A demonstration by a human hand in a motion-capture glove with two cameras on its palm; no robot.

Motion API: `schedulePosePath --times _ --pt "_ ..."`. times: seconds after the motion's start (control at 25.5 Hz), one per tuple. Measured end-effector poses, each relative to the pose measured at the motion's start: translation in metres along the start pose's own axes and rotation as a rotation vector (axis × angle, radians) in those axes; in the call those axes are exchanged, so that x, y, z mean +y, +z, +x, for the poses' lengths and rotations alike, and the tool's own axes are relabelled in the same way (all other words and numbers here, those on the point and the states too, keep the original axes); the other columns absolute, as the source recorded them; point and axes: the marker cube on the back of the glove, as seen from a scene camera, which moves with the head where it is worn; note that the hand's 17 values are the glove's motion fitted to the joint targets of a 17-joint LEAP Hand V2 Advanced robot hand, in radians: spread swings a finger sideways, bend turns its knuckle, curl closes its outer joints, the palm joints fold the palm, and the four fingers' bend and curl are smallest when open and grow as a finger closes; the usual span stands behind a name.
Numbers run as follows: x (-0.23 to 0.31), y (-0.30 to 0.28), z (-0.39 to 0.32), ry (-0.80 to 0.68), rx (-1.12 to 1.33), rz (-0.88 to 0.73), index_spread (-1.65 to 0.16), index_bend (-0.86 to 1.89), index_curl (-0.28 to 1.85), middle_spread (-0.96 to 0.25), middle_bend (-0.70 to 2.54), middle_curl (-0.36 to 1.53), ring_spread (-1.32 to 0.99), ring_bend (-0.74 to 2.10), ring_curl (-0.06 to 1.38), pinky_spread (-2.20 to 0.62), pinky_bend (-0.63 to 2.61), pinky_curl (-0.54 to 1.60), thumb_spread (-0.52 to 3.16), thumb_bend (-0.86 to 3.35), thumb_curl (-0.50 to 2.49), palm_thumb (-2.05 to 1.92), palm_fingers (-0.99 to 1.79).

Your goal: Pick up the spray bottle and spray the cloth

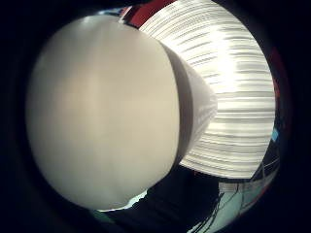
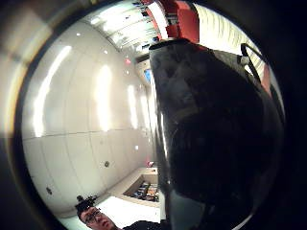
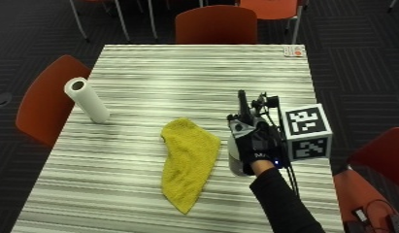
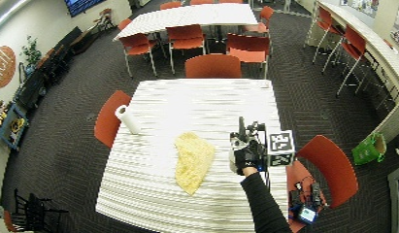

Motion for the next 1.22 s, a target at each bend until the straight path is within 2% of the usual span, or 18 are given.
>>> schedulePosePath --times 0.39,0.78,1.02,1.22 --pt "-0.007 0.087 -0.029 -0.01 0.02 -0.247 -0.11 0.59 0.58 0.0 0.59 0.54 -0.06 0.5 0.44 0.13 0.1 0.12 0.99 -0.01 0.66 1.22 0.8" --pt "-0.017 0.085 -0.02 0.01 0.103 -0.257 -0.11 0.57 0.59 0.0 0.59 0.55 -0.06 0.49 0.45 0.13 0.1 0.12 0.95 -0.01 0.68 1.23 0.81" --pt "-0.03 0.073 0.015 0.174 0.254 -0.274 -0.11 0.55 0.59 0.0 0.56 0.55 -0.06 0.49 0.45 0.13 0.13 0.14 0.94 -0.01 0.69 1.23 0.84" --pt "-0.036 0.057 0.063 0.401 0.454 -0.4 -0.11 0.52 0.59 0.0 0.52 0.55 -0.06 0.49 0.45 0.14 0.14 0.16 0.91 -0.02 0.7 1.21 0.87"
